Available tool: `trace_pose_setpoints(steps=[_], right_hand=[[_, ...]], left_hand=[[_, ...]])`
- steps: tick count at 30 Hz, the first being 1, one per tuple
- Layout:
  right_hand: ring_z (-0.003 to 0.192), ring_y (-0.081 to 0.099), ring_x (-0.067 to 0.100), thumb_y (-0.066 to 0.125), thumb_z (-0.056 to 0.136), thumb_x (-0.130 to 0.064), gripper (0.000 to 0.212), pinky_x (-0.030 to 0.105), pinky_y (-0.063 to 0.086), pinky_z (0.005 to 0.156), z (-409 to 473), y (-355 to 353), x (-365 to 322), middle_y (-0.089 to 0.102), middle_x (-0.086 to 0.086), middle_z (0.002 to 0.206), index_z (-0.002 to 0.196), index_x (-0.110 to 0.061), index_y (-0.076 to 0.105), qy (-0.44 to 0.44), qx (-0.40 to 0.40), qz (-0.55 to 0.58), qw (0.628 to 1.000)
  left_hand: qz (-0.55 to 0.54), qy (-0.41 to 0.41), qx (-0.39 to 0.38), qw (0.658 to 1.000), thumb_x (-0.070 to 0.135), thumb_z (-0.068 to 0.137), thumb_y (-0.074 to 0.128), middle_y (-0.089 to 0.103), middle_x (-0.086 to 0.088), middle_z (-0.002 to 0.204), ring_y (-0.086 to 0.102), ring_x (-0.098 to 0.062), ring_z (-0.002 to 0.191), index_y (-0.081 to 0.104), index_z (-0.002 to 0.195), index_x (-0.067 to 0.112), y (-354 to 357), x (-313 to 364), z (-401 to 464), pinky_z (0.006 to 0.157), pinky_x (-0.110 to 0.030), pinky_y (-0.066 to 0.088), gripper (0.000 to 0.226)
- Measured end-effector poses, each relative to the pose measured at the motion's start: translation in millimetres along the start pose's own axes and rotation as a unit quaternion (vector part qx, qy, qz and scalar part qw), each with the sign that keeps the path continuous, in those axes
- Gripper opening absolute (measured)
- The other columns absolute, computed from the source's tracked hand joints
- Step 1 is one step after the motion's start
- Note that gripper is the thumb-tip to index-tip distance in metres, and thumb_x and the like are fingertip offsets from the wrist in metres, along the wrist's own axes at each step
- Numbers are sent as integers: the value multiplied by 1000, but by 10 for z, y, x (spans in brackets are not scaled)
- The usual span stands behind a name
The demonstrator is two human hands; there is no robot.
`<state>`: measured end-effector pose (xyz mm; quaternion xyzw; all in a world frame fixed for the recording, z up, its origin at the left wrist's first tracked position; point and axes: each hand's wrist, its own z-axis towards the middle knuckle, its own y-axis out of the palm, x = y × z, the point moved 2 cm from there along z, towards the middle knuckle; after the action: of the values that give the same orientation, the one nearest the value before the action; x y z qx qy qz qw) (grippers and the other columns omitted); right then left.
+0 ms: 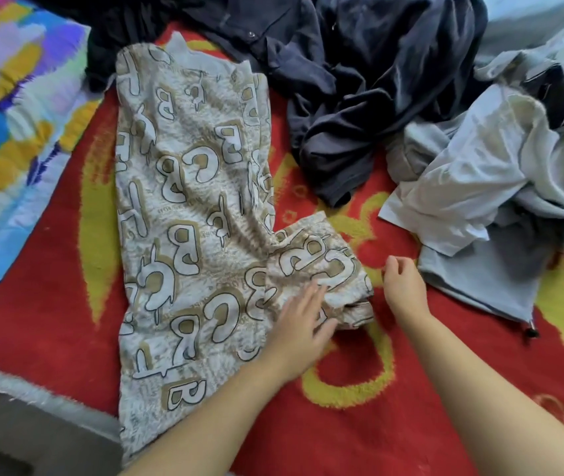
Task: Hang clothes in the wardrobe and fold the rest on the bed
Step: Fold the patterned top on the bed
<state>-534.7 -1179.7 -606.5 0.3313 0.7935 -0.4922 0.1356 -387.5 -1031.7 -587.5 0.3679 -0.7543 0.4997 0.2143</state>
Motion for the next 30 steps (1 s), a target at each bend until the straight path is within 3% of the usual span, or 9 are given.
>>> trace_pose_setpoints(steps=[4,9,13,15,17,21,25,28,30], right_hand=[[116,53,36,39,96,-54,61,30,30,78,-144,113,84,59,22,122,119,1,55,48,-82,-80,992],[104,62,28,60,87,-23,30,42,51,90,-366,342,-231,67,9,113,114,-12,61,56,-170,74,981],[65,51,-1,56,82,-9,13,20,40,56,-709,321,-718,55,-11,73,86,-21,52,-170,-86,79,978],[70,53,-1,59,78,-13,17,20,39,58,-1044,454,-957,57,-13,77,92,-21,55,-344,-101,-1,933],[88,59,19,62,79,-16,26,35,48,67,-1380,765,-1073,62,-1,93,105,-16,59,-476,-154,-129,856],[122,45,28,43,96,-42,53,51,21,111,-1763,1368,-977,54,8,124,142,-18,33,-503,-336,-410,682],[135,39,25,45,97,-44,66,55,10,118,-1728,1349,-796,43,7,144,153,-25,16,-524,-341,-319,713],[148,7,30,47,90,-40,80,59,3,116,-1600,1160,-598,11,8,160,154,-24,3,-587,-287,-366,662],[143,-22,32,50,86,-38,95,61,-16,110,-1556,1134,-408,-19,10,157,148,-28,-22,-582,-329,-473,574]], left_hand=[[139,-31,88,986,45,99,22,-20,10,154,-25,-5,142,-11,147,32,-87,-342,-100,115,-33,-18,59],[193,-91,-110,971,57,98,23,-31,5,154,-33,-16,140,-8,150,41,6,-646,-203,114,-50,-15,62],[120,-44,-120,985,45,99,31,-15,5,160,-19,-16,145,4,152,38,-113,-678,-201,115,-48,-12,60],[5,-30,-78,996,23,94,42,22,4,157,21,-17,142,29,148,30,-284,-685,-267,116,-41,17,56],[-80,-100,1,992,9,87,48,55,3,130,53,-20,117,54,128,22,-514,-832,-441,92,-31,44,44],[84,-129,103,983,-2,72,48,59,-7,84,57,-32,84,64,79,7,-1054,-1385,-977,74,-41,48,19],[291,22,91,952,-11,42,78,67,-5,90,65,-29,81,70,87,12,-1419,-1871,-1401,72,-40,56,51],[435,110,-75,891,-10,60,58,19,-21,156,20,-37,144,25,151,13,-1355,-2124,-1494,111,-63,18,99],[455,165,-162,860,-4,83,42,-29,-11,154,-28,-29,141,-24,148,24,-1248,-2243,-1528,105,-58,-26,96]])
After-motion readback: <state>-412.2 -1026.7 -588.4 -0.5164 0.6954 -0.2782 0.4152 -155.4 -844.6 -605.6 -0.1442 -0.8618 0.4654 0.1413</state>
